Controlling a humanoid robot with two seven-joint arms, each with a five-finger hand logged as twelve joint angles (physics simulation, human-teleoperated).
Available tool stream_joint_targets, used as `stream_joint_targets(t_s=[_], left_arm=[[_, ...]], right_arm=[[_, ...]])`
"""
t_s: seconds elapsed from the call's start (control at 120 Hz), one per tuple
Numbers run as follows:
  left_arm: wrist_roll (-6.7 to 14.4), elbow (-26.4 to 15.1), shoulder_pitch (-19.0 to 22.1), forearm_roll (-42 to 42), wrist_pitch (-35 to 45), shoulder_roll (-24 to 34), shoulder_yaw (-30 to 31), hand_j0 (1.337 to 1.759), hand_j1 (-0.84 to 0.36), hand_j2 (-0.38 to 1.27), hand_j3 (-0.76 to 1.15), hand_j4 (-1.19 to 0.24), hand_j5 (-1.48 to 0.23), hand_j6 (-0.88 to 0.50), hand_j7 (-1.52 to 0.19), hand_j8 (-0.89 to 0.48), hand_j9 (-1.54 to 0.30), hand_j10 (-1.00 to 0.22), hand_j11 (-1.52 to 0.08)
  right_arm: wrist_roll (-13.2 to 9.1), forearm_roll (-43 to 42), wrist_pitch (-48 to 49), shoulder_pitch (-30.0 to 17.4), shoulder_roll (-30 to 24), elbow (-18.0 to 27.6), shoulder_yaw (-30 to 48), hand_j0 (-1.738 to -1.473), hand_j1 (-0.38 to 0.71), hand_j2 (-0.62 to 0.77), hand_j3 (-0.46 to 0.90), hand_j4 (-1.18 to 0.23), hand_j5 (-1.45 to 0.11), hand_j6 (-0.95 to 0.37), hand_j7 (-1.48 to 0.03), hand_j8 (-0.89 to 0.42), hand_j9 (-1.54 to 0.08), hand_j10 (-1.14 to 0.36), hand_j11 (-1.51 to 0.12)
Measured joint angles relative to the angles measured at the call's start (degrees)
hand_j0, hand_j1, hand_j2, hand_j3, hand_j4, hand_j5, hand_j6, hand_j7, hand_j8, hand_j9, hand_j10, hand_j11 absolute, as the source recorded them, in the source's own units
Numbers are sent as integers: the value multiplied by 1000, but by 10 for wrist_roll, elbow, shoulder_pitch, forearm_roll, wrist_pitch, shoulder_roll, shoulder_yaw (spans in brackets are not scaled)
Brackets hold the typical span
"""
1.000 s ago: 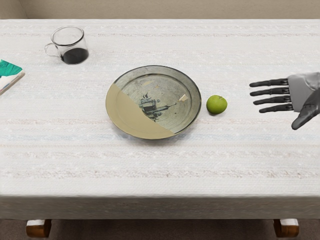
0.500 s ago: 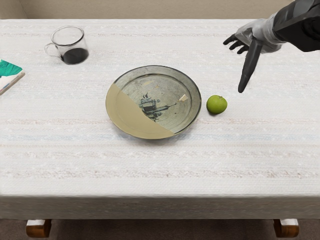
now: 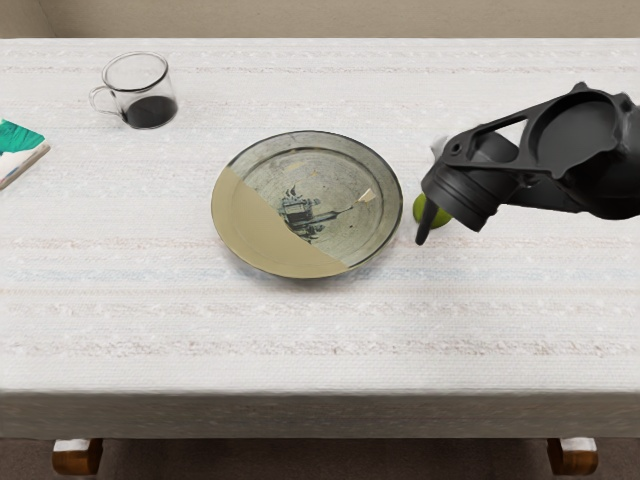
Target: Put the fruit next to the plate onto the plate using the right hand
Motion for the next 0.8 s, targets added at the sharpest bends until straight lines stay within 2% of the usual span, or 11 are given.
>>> stream_joint_targets(t_s=[0.317,0.508,0.725,0.8], left_arm=[[0,0,0,0,0,0,0,1658,349,0,0,0,0,0,0,0,0,0,0],[0,0,0,0,0,0,0,1658,349,0,0,0,0,0,0,0,0,0,0],[0,0,0,0,0,0,0,1658,349,0,0,0,0,0,0,0,0,0,0],[0,0,0,0,0,0,0,1658,349,0,0,0,0,0,0,0,0,0,0]], right_arm=[[0,0,-20,-8,5,-8,-30,-1658,-306,-7,0,-37,-47,-38,-47,-37,-47,-37,-47],[0,-7,-21,-57,42,-67,-22,-1658,-271,-12,0,-66,-85,-67,-85,-66,-85,-66,-85],[0,-9,-21,-75,56,-97,-14,-1658,-250,-16,0,-84,-108,-84,-107,-84,-108,-83,-108],[0,-23,-21,-93,56,-122,-15,-1658,-249,-16,0,-84,-109,-85,-109,-85,-109,-84,-109]])
